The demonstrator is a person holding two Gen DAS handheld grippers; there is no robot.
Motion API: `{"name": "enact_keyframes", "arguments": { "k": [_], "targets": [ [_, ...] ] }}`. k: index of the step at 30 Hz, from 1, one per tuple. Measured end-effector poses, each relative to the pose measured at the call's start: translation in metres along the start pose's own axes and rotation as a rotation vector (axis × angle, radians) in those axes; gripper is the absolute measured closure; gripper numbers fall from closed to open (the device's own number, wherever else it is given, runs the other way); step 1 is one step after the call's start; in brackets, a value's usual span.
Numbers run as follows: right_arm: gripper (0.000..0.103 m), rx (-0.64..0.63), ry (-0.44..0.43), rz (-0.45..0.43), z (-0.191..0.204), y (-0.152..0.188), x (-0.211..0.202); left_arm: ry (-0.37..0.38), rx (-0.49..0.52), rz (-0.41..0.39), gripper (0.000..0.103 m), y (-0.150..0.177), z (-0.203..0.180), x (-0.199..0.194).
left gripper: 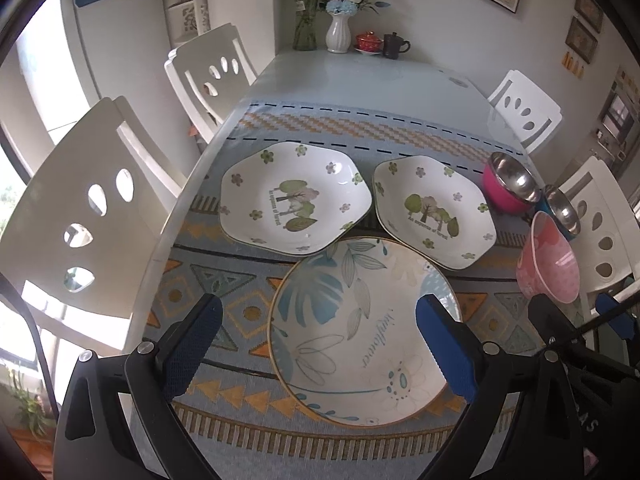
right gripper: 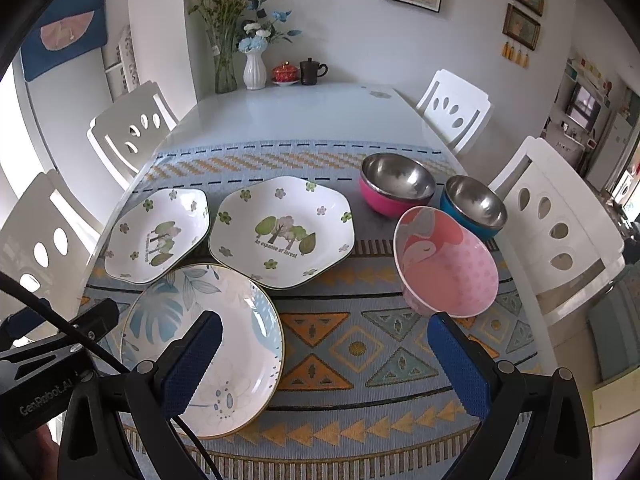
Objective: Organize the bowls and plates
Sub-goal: 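Move the left gripper toward the rim of the blue-leaf plate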
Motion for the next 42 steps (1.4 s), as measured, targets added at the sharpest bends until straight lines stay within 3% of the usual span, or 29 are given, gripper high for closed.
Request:
{"name": "enact_keyframes", "arguments": {
  "k": [18, 23, 42],
  "targets": [
    [0.001, -0.015, -0.025, 0.063, 0.008, 0.014, 0.013, -0.021, -0.022, 0.014, 0.005, 0.017, 0.010, 0.001],
    [0.001, -0.069, 0.038, 0.055, 0.013, 0.018, 0.010, -0.025, -0.032, 0.028, 0.005, 0.021, 0.016, 0.002],
    [0.001, -0.031, -0.035, 0.117, 0.024, 0.039, 0.022, -0.070, -0.080, 0.068, 0.005, 0.038, 0.045, 0.009]
  ]
}}
Point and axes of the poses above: each gripper's, at about its wrist camera, not at the fingertips, and x roughly the way its jaws point, z to its left, y to its underside, the point moved 6 cm from there along x, roughly the way its jaws point, and after that the axes turned 4 degrees about -x, right-handed, at the moved point
